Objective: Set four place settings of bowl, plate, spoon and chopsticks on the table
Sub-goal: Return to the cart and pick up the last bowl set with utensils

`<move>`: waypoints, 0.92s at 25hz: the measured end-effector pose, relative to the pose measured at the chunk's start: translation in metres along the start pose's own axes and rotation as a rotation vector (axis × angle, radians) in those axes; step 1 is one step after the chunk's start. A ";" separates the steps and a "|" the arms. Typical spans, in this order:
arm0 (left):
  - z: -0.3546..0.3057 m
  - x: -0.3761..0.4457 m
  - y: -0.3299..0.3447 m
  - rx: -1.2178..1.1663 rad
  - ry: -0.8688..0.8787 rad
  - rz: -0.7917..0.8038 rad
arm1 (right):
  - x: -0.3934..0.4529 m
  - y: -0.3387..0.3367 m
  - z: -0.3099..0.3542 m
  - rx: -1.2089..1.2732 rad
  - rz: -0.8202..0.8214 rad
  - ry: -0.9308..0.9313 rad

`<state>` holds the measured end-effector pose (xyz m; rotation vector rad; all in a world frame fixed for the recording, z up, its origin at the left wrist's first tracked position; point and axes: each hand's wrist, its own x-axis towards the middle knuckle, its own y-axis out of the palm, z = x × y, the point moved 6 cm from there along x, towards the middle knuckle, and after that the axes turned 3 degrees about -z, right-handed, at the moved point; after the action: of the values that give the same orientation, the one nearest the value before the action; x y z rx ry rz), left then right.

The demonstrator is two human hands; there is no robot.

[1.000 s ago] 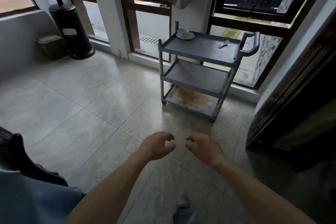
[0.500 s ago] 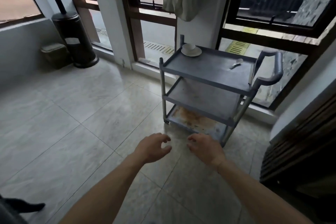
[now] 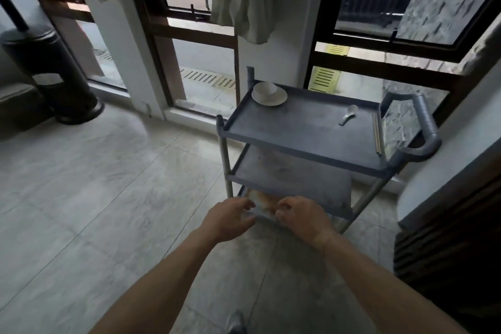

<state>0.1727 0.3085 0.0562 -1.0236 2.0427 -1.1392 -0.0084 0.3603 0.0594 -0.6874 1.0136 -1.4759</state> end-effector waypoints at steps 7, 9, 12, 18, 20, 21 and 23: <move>0.039 0.119 -0.034 -0.007 0.061 0.034 | 0.109 -0.016 -0.001 0.051 -0.044 0.134; 0.046 0.146 -0.040 -0.010 0.068 0.052 | 0.131 -0.020 -0.005 0.064 -0.038 0.162; 0.049 0.188 -0.046 -0.020 0.081 0.055 | 0.164 -0.029 -0.016 0.074 -0.061 0.191; 0.053 0.277 -0.049 -0.030 0.060 0.035 | 0.248 -0.042 -0.048 0.089 -0.049 0.174; 0.053 0.310 -0.050 -0.016 0.056 0.044 | 0.283 -0.050 -0.060 0.118 -0.039 0.165; 0.053 0.326 -0.050 -0.008 0.049 0.055 | 0.300 -0.055 -0.065 0.124 -0.032 0.161; 0.054 0.361 -0.049 0.002 0.019 0.073 | 0.335 -0.065 -0.078 0.131 -0.014 0.165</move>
<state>0.0371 -0.0330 0.0317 -0.9320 2.0761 -1.1174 -0.1626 0.0464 0.0391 -0.4860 1.0280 -1.6156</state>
